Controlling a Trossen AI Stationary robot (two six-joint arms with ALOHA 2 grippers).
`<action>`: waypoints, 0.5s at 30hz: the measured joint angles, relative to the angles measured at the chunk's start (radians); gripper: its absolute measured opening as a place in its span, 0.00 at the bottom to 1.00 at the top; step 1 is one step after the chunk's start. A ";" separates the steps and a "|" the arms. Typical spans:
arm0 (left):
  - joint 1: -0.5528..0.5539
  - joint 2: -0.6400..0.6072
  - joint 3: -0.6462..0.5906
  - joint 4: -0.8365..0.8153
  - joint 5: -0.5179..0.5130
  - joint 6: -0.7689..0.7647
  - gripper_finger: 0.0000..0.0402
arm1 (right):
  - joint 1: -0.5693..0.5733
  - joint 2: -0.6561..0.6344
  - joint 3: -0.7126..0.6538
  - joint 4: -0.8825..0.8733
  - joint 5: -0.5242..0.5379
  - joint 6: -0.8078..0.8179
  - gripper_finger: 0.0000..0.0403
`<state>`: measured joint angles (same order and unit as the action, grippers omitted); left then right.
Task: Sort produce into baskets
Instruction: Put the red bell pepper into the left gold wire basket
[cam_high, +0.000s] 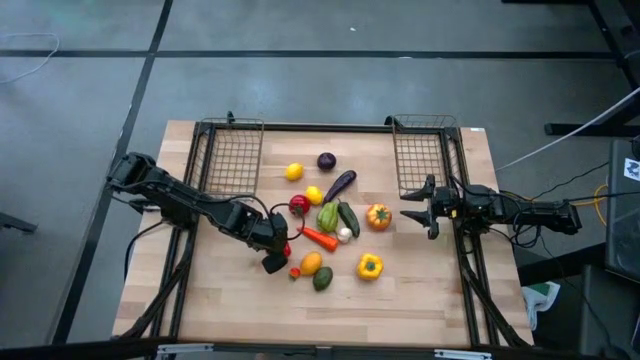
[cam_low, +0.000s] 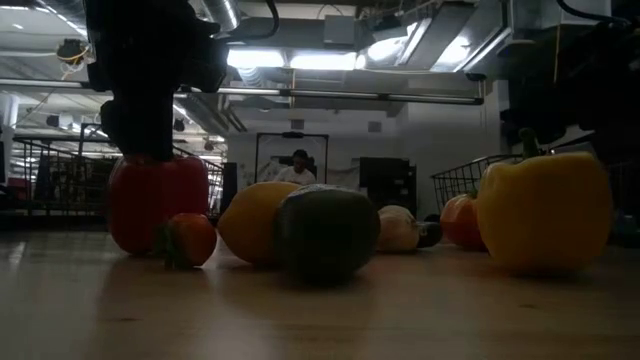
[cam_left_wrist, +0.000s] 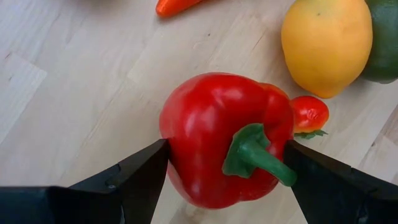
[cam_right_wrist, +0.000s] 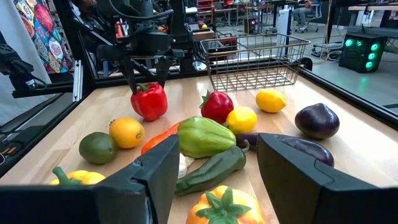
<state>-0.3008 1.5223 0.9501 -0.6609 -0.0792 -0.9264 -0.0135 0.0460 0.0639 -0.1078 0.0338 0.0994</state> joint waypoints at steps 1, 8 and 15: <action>0.000 0.000 0.000 0.000 0.000 0.000 0.76 | 0.000 0.000 0.000 0.000 0.000 0.000 0.53; 0.000 0.000 0.000 0.000 0.000 0.005 0.76 | 0.000 0.000 0.000 0.000 0.000 0.000 0.53; 0.002 0.000 0.000 -0.004 -0.001 -0.007 0.71 | 0.000 0.000 0.000 0.000 0.000 0.000 0.53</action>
<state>-0.2985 1.5223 0.9497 -0.6651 -0.0799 -0.9333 -0.0132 0.0460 0.0641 -0.1074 0.0338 0.0992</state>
